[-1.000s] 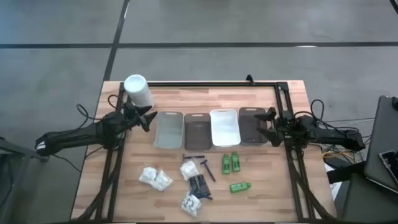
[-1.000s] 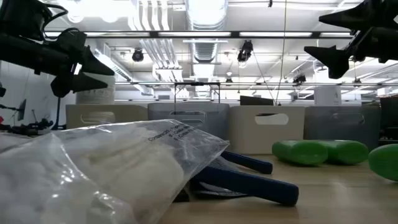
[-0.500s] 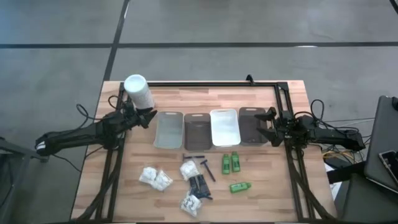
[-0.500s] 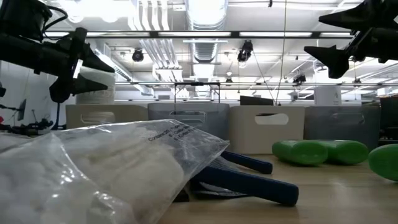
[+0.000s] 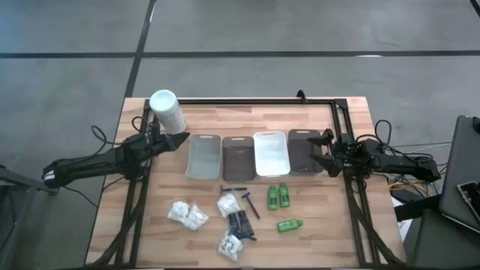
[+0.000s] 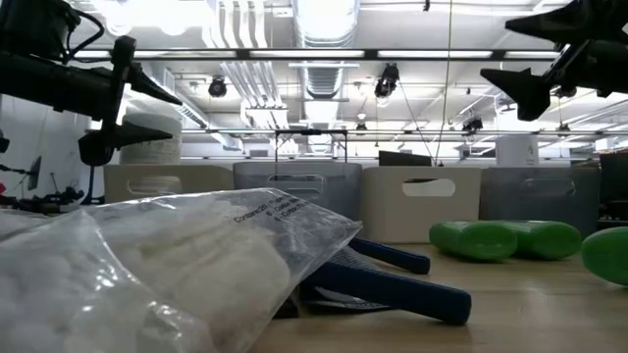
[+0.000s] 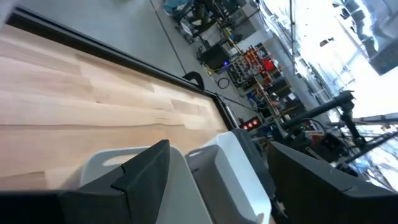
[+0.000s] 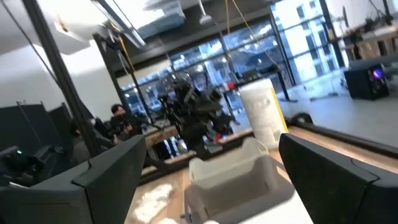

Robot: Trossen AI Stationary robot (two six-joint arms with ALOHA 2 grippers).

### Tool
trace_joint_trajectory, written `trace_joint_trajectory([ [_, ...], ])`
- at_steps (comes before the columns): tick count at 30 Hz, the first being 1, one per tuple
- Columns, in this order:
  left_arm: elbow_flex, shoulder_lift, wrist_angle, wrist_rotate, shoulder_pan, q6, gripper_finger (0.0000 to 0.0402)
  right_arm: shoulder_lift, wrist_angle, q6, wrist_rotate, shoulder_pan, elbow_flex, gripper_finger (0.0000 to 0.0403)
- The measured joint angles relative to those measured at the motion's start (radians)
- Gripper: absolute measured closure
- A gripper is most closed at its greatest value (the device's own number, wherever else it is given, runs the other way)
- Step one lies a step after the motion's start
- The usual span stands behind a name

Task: Pick & Place Travel size toiletries
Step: Put the green shampoo bottle into the right black bin

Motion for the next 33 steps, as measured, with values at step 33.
trace_joint_trajectory([
  [33, 0.000, 0.000, 0.027, 0.003, 0.000, -0.098, 0.0129, 0.029, 0.162, 0.018, -0.122, 0.028, 0.000, 0.0039],
])
